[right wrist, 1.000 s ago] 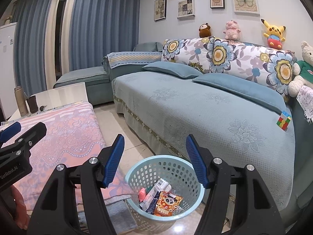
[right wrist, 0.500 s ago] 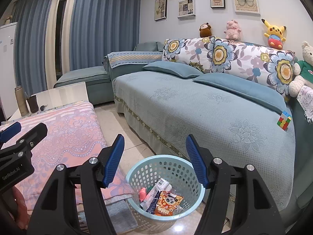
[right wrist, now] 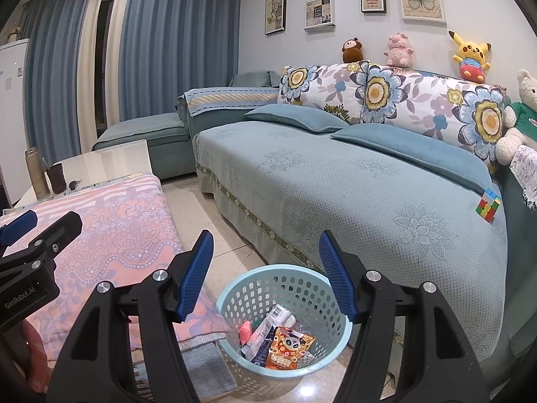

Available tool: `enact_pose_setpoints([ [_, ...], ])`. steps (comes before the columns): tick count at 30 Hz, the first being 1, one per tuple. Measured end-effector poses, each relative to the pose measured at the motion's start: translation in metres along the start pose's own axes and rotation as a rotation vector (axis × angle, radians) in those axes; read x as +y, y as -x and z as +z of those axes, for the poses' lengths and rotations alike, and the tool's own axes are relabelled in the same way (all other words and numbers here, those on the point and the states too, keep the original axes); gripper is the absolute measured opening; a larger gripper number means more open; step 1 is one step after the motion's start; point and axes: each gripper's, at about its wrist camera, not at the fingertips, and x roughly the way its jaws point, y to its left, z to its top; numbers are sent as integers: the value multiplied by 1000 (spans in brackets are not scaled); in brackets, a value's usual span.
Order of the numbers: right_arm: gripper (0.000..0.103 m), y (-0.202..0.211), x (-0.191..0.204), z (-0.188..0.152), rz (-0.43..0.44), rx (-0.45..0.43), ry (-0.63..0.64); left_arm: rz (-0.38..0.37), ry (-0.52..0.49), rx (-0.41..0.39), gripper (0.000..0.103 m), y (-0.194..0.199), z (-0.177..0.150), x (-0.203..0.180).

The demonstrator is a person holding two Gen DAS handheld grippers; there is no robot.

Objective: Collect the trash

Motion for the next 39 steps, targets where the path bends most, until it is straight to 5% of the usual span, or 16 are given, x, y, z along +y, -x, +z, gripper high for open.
enact_pose_setpoints([
  [39, 62, -1, 0, 0, -1, -2, 2, -2, -3, -2, 95, 0, -3, 2],
])
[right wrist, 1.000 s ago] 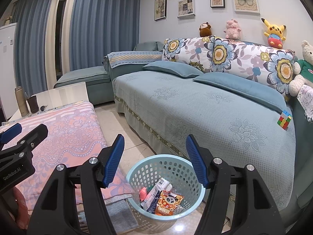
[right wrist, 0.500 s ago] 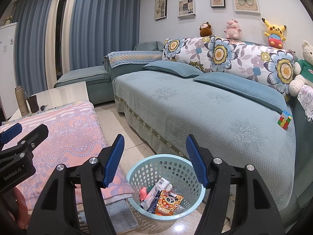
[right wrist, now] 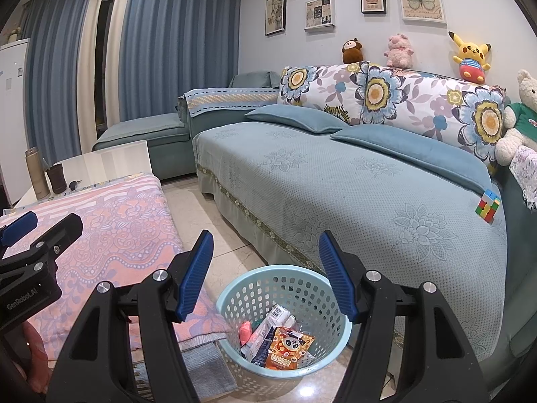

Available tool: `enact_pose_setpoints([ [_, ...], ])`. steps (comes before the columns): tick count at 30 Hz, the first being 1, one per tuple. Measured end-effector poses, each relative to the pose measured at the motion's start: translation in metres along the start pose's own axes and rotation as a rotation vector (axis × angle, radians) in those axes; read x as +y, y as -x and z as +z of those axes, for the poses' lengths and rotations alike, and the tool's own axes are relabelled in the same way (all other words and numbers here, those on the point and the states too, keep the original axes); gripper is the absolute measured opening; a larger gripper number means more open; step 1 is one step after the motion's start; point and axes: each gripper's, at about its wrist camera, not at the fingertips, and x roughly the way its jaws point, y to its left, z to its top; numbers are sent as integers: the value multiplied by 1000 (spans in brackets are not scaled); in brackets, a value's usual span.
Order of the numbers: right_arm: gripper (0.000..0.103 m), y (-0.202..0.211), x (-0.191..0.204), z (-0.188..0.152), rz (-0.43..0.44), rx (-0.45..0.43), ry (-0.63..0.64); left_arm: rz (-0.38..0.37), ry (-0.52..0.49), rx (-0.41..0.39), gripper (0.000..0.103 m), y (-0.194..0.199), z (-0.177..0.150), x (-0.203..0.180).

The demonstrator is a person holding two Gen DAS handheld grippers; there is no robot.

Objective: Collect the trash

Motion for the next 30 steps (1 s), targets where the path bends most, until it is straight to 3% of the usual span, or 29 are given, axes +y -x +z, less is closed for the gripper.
enact_pose_setpoints([
  [30, 62, 0, 3, 3, 19, -20, 2, 16, -8, -3, 95, -1, 0, 3],
])
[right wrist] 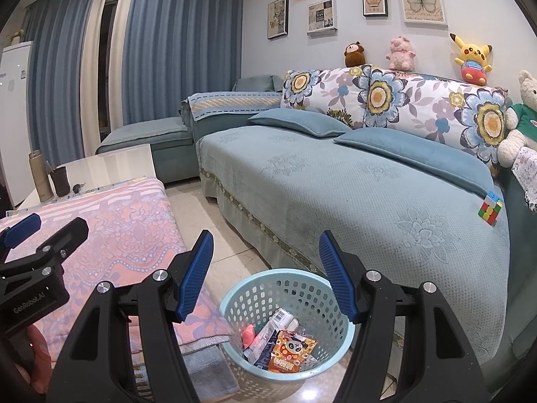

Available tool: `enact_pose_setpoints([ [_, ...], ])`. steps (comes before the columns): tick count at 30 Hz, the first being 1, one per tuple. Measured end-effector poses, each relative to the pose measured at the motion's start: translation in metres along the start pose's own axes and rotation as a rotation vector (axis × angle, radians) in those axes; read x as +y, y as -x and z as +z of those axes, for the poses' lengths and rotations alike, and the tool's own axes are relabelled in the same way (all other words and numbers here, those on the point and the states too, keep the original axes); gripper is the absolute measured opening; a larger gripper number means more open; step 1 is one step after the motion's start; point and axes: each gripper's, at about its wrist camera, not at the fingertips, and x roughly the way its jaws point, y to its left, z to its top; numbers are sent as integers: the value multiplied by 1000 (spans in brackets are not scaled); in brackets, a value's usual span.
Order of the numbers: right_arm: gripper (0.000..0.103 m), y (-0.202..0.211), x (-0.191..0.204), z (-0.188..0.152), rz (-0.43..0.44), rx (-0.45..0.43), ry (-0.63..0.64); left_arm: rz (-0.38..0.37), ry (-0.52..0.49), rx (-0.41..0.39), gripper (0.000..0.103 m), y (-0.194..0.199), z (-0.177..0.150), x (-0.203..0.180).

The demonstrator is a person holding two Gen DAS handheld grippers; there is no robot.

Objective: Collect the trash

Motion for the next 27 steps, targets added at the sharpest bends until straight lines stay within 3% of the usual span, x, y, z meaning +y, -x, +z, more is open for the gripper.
enact_pose_setpoints([
  [27, 63, 9, 9, 7, -16, -17, 28, 44, -51, -10, 96, 6, 8, 4],
])
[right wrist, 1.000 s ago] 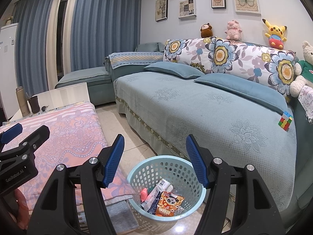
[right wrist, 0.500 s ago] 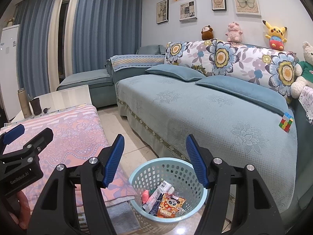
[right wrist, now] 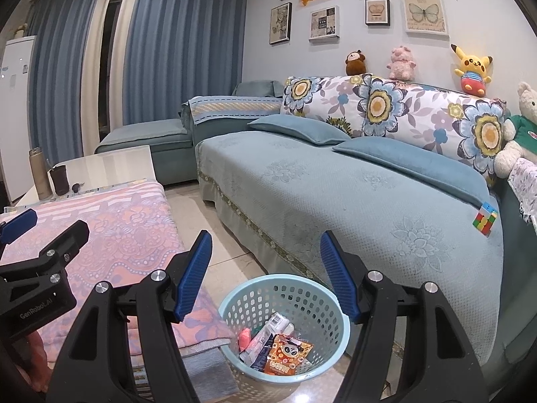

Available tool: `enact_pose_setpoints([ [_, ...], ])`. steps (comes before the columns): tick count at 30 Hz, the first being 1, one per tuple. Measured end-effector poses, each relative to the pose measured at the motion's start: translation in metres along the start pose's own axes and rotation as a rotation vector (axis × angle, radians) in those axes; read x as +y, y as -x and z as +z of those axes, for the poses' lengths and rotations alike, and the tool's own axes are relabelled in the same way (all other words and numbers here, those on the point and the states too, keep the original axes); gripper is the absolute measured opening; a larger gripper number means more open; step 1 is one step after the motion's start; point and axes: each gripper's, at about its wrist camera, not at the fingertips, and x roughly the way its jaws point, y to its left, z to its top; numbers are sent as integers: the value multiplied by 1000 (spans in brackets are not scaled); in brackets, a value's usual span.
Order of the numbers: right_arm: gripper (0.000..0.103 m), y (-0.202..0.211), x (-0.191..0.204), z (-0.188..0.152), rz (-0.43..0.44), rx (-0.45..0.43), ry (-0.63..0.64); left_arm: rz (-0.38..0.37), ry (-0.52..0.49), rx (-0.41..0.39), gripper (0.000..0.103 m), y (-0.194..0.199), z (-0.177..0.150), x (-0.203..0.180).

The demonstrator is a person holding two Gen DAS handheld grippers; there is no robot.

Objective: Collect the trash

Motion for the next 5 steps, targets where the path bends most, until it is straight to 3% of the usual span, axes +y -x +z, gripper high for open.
enact_pose_setpoints([
  [5, 63, 1, 3, 2, 2, -5, 7, -10, 12, 2, 96, 1, 1, 6],
])
